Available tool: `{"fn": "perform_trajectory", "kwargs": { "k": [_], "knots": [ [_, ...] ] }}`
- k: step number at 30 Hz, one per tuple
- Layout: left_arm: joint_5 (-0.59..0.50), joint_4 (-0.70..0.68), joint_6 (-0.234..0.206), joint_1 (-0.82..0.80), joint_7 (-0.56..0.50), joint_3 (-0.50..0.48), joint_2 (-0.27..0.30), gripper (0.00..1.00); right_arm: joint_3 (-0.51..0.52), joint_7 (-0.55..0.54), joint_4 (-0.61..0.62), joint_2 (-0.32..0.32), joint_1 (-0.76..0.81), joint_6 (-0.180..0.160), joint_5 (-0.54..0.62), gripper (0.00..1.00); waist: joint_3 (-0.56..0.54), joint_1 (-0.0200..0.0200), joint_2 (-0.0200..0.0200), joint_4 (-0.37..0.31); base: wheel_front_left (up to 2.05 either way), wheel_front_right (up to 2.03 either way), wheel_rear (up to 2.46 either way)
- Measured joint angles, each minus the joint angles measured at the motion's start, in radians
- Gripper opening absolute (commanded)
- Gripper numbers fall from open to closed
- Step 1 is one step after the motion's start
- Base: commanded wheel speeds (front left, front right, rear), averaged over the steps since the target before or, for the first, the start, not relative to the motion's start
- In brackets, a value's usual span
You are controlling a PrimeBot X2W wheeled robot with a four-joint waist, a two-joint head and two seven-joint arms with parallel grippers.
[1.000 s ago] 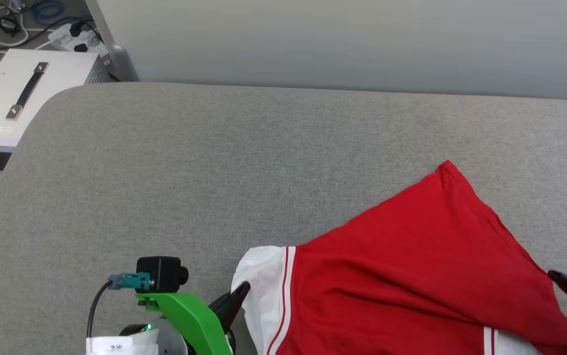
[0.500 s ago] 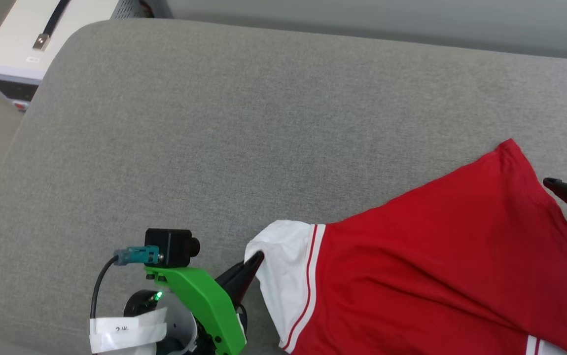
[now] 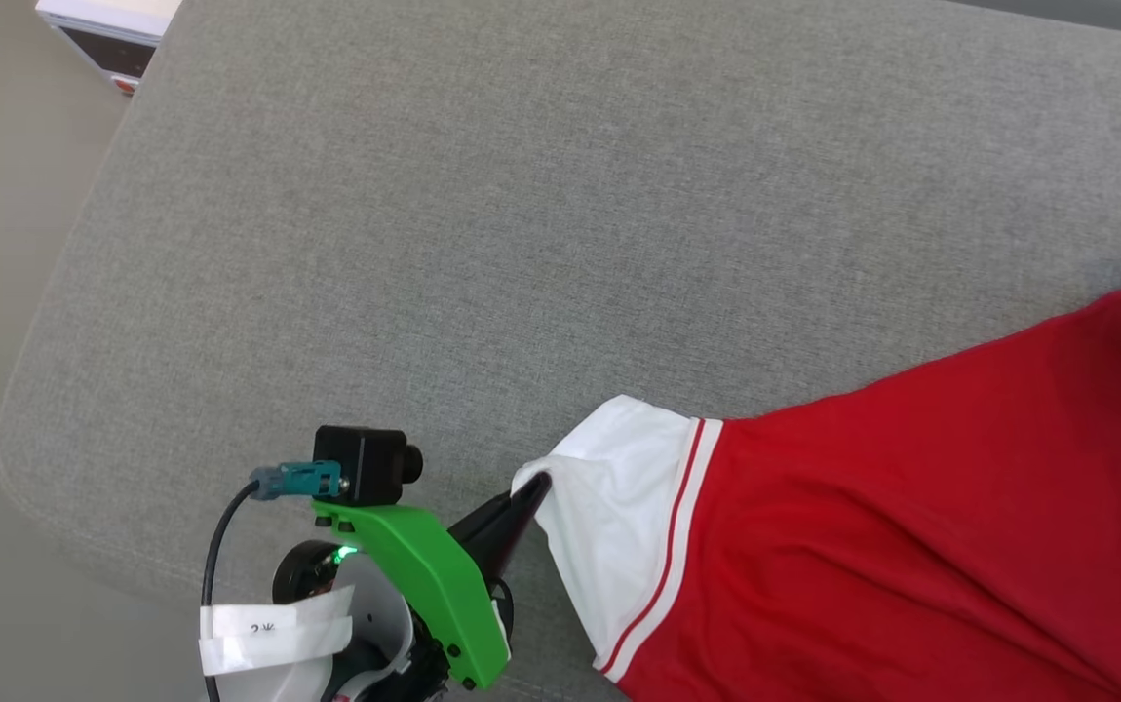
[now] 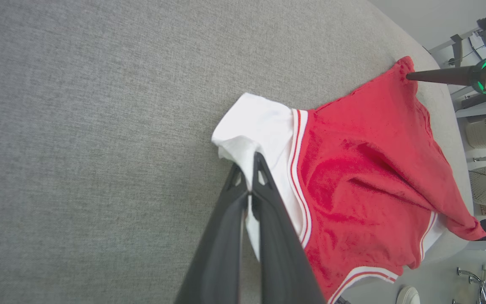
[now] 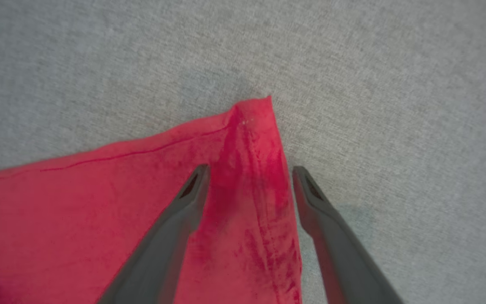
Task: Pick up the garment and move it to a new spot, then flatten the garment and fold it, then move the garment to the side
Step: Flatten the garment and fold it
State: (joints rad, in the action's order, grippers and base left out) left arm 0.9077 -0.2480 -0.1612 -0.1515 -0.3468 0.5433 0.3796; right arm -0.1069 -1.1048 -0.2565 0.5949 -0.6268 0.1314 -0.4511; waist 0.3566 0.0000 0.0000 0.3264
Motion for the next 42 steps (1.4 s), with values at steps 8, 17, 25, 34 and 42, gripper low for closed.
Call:
{"fn": "perform_trajectory", "kwargs": {
  "k": [8, 17, 25, 34, 42],
  "knots": [
    [0.0, 0.017, 0.009, -0.005, 0.009, 0.004, -0.006, 0.0, -0.054, 0.006, -0.036, 0.038, -0.009, 0.0, -0.001, 1.0, 0.026, 0.0, 0.0, 0.033, 0.0, 0.0, 0.0],
    [0.0, 0.035, 0.012, -0.006, 0.012, 0.007, -0.007, 0.0, -0.075, 0.035, -0.062, 0.04, -0.005, -0.001, -0.053, 0.0, 0.018, 0.0, 0.0, 0.039, 0.0, 0.0, 0.0],
    [0.011, 0.041, 0.012, -0.005, 0.013, -0.001, -0.006, 0.0, -0.024, 0.149, -0.113, -0.011, 0.008, -0.001, -0.075, 0.0, -0.027, 0.0, 0.0, 0.031, 0.0, 0.0, 0.0],
    [0.016, 0.009, 0.0, -0.004, 0.031, -0.034, 0.007, 0.0, -0.009, 0.32, -0.13, -0.014, 0.014, 0.0, -0.101, 0.0, -0.114, 0.0, 0.0, -0.002, 0.0, 0.0, 0.0],
    [-0.002, -0.033, -0.023, -0.027, 0.06, -0.081, 0.026, 0.0, 0.001, 0.444, -0.118, 0.005, 0.034, 0.0, -0.133, 0.0, -0.196, 0.0, 0.0, -0.052, 0.0, 0.0, 0.0]
  ]
}}
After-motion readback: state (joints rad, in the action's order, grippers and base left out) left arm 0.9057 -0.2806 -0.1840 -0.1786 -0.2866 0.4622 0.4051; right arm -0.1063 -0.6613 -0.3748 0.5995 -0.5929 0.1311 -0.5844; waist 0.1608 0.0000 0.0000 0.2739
